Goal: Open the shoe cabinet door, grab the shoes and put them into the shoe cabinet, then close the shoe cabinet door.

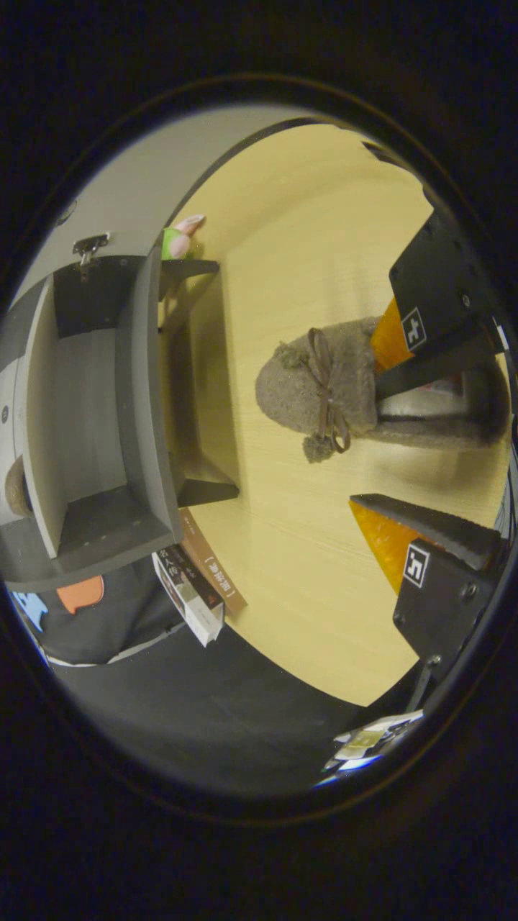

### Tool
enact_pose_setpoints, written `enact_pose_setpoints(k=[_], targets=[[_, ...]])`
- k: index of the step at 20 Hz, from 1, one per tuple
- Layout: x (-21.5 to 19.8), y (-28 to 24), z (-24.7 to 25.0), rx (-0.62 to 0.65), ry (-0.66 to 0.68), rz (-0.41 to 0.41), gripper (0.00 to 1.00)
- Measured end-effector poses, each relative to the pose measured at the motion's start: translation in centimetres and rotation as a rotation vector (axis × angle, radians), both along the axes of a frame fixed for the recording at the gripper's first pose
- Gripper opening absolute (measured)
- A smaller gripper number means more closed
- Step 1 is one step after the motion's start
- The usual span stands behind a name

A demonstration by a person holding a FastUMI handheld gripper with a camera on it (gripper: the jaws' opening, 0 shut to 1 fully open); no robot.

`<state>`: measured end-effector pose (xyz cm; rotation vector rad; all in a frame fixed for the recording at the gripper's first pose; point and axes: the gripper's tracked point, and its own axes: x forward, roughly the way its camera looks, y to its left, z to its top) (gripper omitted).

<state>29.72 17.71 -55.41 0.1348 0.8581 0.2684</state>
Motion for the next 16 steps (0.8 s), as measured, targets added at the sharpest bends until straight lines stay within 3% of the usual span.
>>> enact_pose_setpoints(k=[1,2,4,6,11,16], targets=[[0.5,-0.3,-0.2,0.002,0.012,-0.013,0.80],[0.9,-0.8,-0.4,-0.008,0.022,-0.032,0.69],[1.2,-1.7,-0.5,-0.019,0.035,-0.057,0.41],[0.9,-1.4,-0.4,-0.010,0.043,-0.022,0.13],[0.8,-2.1,3.6,0.006,0.014,0.038,0.08],[2.2,-3.1,13.6,0.038,-0.123,0.042,0.08]])
